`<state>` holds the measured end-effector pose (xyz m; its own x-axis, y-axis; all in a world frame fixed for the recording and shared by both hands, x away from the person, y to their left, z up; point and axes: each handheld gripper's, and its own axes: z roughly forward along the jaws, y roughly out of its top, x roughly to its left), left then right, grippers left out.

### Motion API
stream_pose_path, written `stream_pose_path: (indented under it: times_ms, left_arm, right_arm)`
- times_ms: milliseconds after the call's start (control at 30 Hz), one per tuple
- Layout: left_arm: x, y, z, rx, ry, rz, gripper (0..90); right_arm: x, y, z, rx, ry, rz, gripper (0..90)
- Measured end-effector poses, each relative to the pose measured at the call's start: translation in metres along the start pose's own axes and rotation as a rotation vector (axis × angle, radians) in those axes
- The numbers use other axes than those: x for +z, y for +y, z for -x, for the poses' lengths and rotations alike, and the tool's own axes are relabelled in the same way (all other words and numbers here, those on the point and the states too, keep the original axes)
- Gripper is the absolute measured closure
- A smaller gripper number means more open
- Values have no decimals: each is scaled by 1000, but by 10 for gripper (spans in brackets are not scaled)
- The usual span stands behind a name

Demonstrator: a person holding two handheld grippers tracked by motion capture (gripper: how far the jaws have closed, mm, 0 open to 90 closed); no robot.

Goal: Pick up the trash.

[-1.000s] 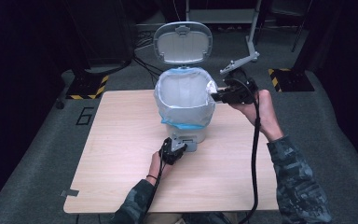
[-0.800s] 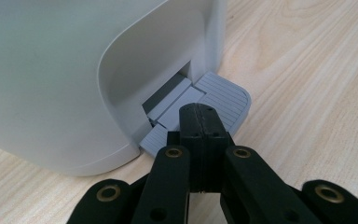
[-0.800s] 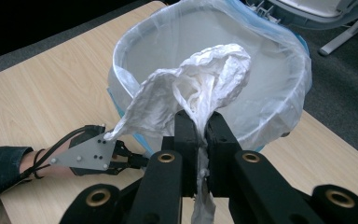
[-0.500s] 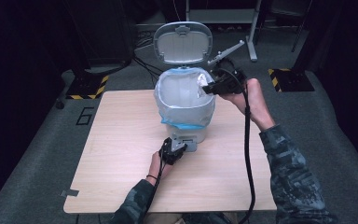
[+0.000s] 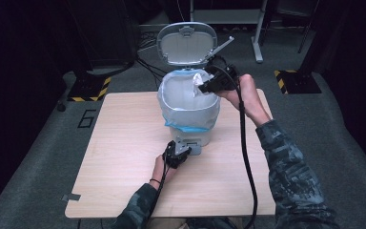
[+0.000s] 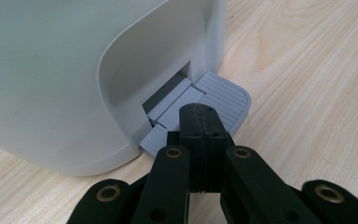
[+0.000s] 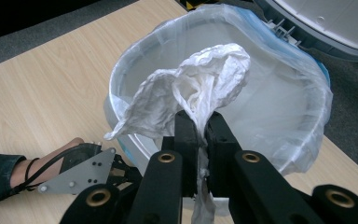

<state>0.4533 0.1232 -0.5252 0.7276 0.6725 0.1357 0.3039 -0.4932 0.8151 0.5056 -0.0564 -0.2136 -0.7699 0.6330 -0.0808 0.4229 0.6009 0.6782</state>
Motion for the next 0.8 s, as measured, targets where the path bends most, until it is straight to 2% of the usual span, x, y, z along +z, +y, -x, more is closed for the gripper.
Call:
stream_pose_path:
  times_ms: [233, 433, 800]
  left_arm:
    - [0, 0, 0, 2, 1, 0, 900]
    - [0, 0, 0, 2, 0, 0, 900]
    - [0, 0, 0, 1, 0, 0, 900]
  right_arm:
    - [12, 8, -3, -18, 10, -27, 854]
    - [24, 15, -3, -2, 15, -46, 854]
    - [46, 21, 6, 28, 21, -93, 854]
